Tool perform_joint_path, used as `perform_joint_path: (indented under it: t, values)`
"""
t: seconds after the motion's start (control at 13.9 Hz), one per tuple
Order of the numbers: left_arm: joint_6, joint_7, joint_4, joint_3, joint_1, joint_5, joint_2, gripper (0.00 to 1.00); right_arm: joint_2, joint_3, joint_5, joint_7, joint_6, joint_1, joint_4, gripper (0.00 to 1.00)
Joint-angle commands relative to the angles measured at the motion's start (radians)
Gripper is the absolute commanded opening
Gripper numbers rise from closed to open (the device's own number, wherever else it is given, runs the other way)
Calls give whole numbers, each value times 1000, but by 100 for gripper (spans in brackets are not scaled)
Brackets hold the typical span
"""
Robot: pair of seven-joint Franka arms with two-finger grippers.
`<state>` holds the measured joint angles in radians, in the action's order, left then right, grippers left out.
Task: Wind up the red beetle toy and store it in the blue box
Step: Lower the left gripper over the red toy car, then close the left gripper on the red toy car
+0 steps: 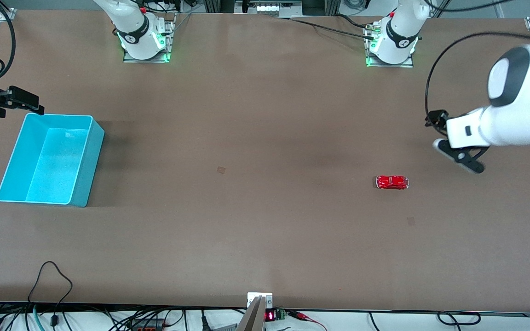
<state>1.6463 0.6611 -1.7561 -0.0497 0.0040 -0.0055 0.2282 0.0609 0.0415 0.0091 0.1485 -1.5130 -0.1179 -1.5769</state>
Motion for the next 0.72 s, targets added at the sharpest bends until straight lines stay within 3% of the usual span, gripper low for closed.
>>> perform_joint_path:
  t: [0.0,0.29,0.5,0.65]
  values:
    - [152,240,-78,1,-1,4,17,100,-7,5,-3,2,-6,-8,-8,100]
    - [487,541,-227,-5,-18,4,60,100,-7,5,-3,2,-6,-8,-8,100]
    - [668,713,-232,-7,-18,5,167,100,-7,5,-3,2,-6,-8,-8,100]
    - [720,749,-230,-19,-18,5,212,100,-7,5,-3,2,-6,-9,-8,100]
